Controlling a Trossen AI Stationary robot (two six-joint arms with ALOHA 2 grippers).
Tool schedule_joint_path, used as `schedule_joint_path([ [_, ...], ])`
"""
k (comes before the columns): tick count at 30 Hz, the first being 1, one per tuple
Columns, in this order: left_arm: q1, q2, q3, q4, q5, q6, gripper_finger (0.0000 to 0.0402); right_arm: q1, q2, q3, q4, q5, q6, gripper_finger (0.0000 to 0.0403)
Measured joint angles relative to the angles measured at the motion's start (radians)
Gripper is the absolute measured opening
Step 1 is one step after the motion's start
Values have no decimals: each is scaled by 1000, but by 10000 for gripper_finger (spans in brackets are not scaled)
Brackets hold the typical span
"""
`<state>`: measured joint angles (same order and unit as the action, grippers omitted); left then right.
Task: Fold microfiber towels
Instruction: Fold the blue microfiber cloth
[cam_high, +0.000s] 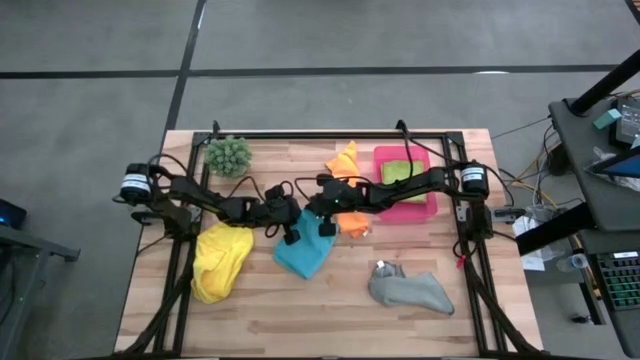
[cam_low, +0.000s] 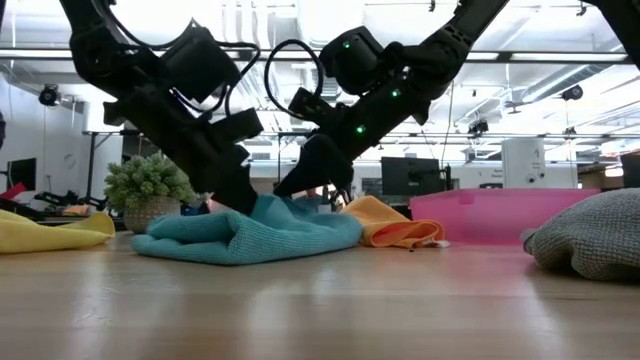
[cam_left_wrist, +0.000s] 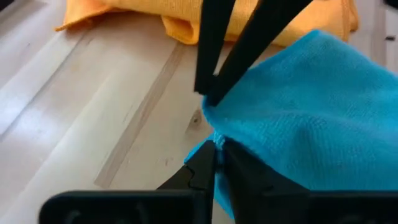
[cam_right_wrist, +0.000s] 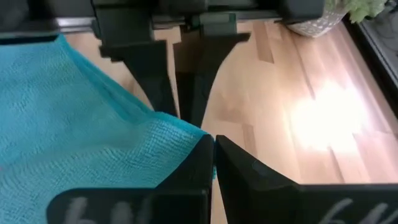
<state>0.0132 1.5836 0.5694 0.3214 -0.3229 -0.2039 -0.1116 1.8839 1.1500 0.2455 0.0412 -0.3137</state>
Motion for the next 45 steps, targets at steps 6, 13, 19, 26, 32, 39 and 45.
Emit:
schedule_joint_path([
  [6,0,-41,1,-55,2,0,72,0,0,-1,-2,39,4,8],
  [13,0,-119,2,-169,5,1,95,0,0,-5,-1,40,26,8],
  [19,0,-223,6,-312,176,-38,95,0,0,-5,3,40,26,9],
  [26,-77,-294,-12,-458,418,-214,95,0,0,-5,0,40,26,9],
  [32,-156,-300,-14,-523,418,-305,95,0,0,-6,0,40,26,9],
  [39,-162,-278,-14,-543,366,-315,95,0,1,-6,-1,40,26,9],
  [45,-162,-290,-14,-620,365,-314,96,0,1,-6,-1,39,26,9],
])
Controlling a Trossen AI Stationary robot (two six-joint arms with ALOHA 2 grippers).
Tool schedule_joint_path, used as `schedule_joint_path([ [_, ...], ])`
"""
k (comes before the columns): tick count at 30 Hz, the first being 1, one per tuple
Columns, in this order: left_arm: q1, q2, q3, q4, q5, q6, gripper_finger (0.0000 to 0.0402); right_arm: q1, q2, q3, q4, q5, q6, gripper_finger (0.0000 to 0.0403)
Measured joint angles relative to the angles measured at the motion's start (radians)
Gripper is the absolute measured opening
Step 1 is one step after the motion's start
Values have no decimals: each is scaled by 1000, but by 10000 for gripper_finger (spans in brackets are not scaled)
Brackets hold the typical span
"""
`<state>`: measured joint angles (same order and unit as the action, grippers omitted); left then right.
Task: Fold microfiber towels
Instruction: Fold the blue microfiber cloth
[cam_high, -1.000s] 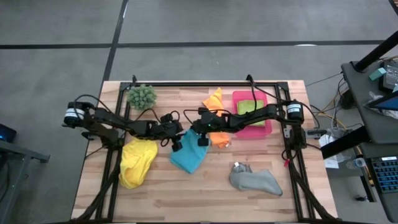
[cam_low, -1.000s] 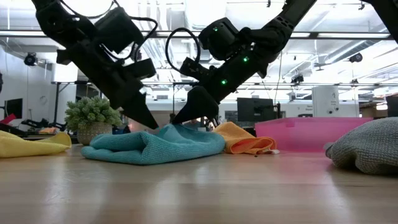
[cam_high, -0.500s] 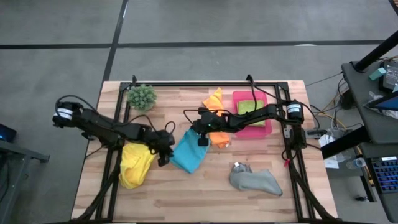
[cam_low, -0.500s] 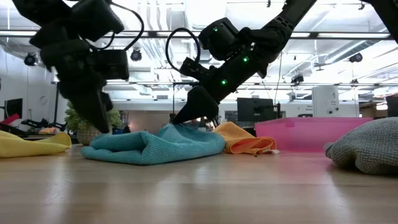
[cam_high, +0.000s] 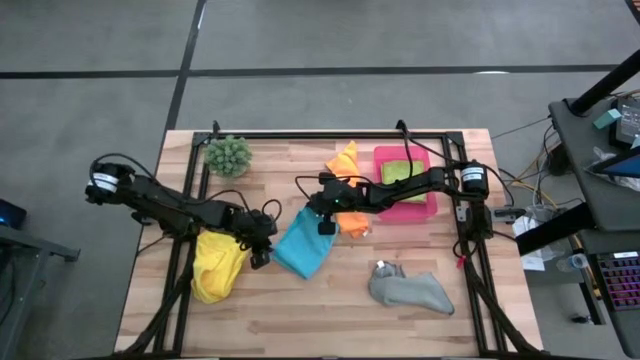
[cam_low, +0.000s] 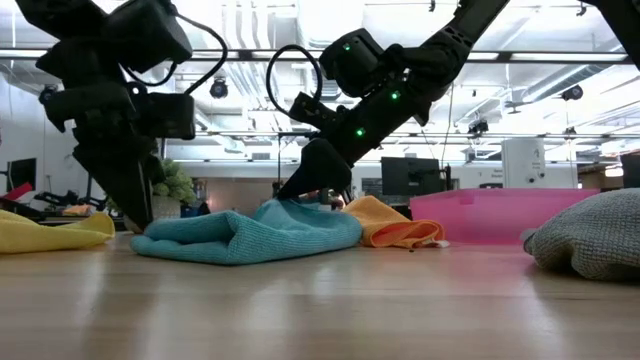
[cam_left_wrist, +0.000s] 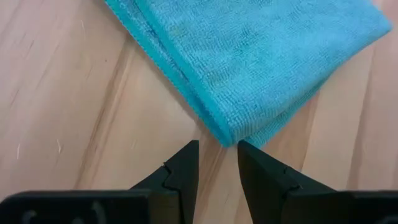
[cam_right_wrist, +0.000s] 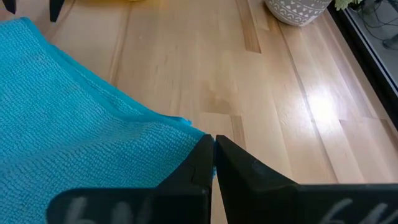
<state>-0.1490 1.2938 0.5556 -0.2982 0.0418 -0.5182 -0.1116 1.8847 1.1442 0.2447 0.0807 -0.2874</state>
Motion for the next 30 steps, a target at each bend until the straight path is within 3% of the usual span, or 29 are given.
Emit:
schedule_joint_path([
  [15,-8,96,3,106,3,35,91,1,0,0,0,0,8,9],
  [20,-23,80,3,107,5,35,64,3,0,0,0,0,8,9],
  [25,-42,60,4,107,6,53,12,3,0,0,0,0,7,9],
  [30,-70,29,4,94,6,53,1,2,-3,2,-1,0,-1,9],
])
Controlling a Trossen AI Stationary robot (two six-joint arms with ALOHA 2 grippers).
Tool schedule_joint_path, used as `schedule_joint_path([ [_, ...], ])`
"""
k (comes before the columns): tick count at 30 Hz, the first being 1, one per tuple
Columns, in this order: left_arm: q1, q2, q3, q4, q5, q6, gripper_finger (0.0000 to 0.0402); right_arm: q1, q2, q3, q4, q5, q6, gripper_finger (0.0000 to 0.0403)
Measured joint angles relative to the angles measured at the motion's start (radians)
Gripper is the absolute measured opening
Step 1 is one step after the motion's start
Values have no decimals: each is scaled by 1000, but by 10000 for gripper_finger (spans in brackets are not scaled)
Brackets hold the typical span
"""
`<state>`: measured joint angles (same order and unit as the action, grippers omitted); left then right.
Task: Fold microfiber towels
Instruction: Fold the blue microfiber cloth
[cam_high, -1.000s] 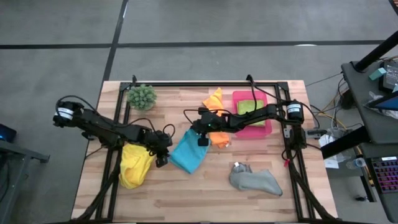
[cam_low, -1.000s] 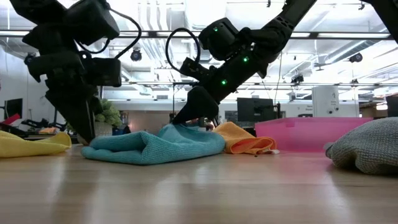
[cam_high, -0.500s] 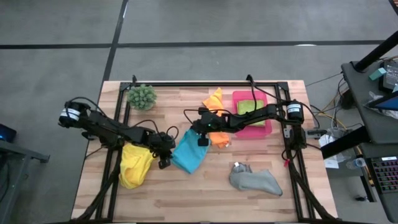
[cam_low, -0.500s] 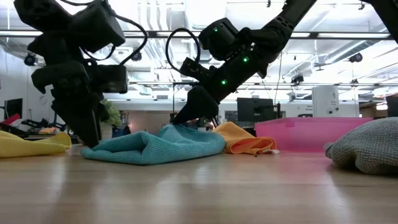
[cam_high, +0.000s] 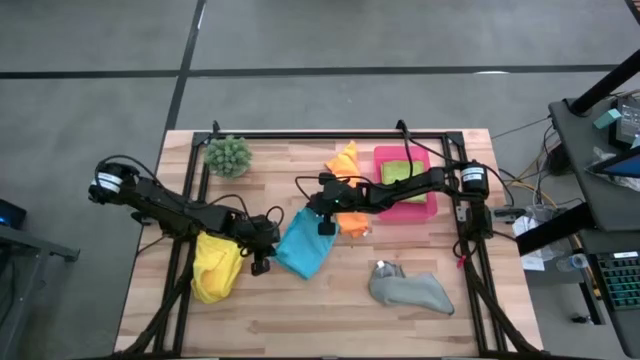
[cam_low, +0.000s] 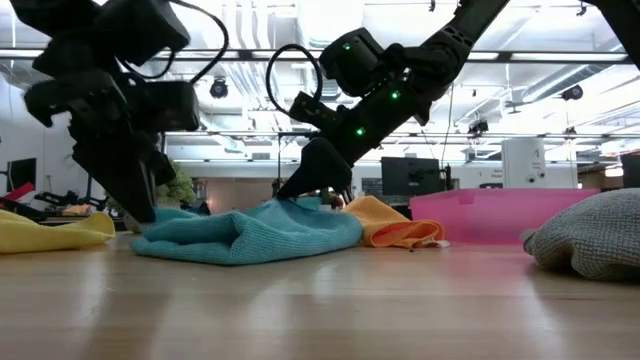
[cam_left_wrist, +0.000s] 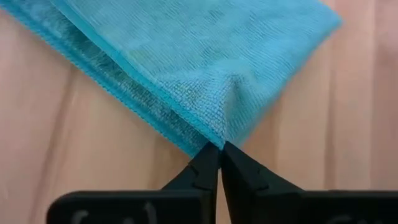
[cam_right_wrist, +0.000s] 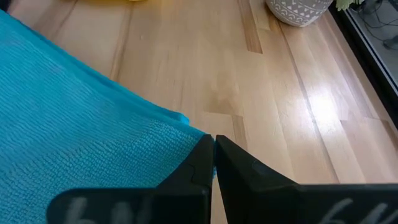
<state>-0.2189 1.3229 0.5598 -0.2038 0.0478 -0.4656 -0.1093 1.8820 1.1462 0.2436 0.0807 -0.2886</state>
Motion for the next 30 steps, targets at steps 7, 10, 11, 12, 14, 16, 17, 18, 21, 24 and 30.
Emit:
schedule_joint_path([
  [7,-53,-38,2,-24,3,-1,0,0,8,15,5,-1,10,9],
  [10,-61,-33,2,-25,3,-7,0,0,31,18,19,-1,16,9],
  [11,-61,-29,2,-25,3,-15,0,0,41,22,26,-1,16,9],
  [12,-61,-23,-1,-26,3,-25,0,0,53,28,27,0,16,9],
  [14,-61,-10,-2,-38,3,-44,0,0,71,39,25,1,16,9],
  [16,-61,-1,-2,-59,0,-66,0,0,84,48,24,1,16,9],
  [17,-61,4,-2,-67,-1,-78,0,0,86,50,21,2,16,9],
  [18,-61,10,-2,-69,-2,-85,0,0,87,52,20,2,16,9],
  [21,-61,20,-3,-77,-3,-99,0,0,87,57,26,2,16,9],
  [24,-61,34,-3,-77,-5,-106,0,0,87,58,23,1,11,9],
  [30,-61,51,-3,-75,-21,-120,0,-1,87,58,23,2,28,42],
])
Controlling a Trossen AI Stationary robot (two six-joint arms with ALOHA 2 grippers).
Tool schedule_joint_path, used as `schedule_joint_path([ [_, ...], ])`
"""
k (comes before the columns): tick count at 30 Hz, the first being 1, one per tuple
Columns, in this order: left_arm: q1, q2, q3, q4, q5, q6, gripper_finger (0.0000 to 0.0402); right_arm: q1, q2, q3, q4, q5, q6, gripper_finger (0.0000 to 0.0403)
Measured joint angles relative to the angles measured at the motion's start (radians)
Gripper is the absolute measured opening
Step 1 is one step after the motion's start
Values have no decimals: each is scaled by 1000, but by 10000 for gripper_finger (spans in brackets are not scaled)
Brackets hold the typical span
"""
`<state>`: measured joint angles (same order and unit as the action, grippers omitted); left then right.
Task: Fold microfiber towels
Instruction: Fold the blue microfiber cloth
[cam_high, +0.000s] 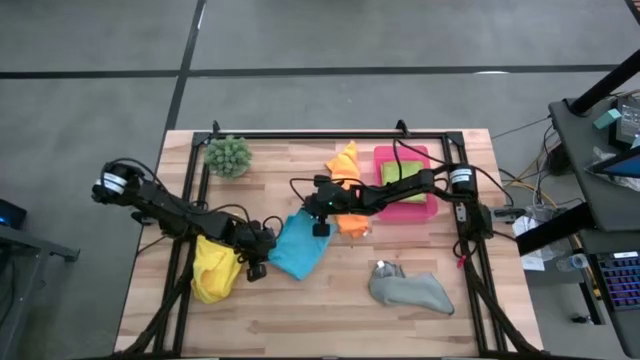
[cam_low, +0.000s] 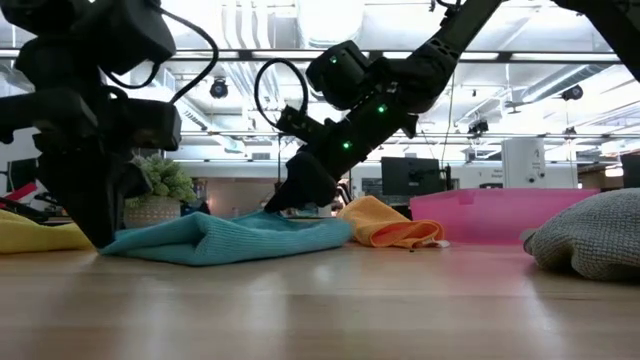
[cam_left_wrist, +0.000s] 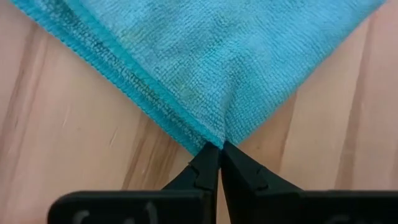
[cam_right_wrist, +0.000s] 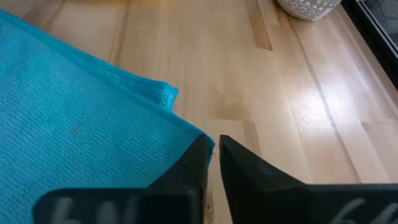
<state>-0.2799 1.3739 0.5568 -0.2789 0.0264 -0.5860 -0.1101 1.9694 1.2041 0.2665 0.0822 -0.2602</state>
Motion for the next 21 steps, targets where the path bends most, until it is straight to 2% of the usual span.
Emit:
schedule_joint_path([
  [10,0,-21,0,-3,-6,-13,8,-2,-28,3,-3,0,1,140],
  [16,0,-34,1,-46,-6,-29,75,-2,-74,4,-67,0,1,167],
  [21,0,-38,8,-112,-5,-36,137,5,-116,4,-137,0,29,164],
])
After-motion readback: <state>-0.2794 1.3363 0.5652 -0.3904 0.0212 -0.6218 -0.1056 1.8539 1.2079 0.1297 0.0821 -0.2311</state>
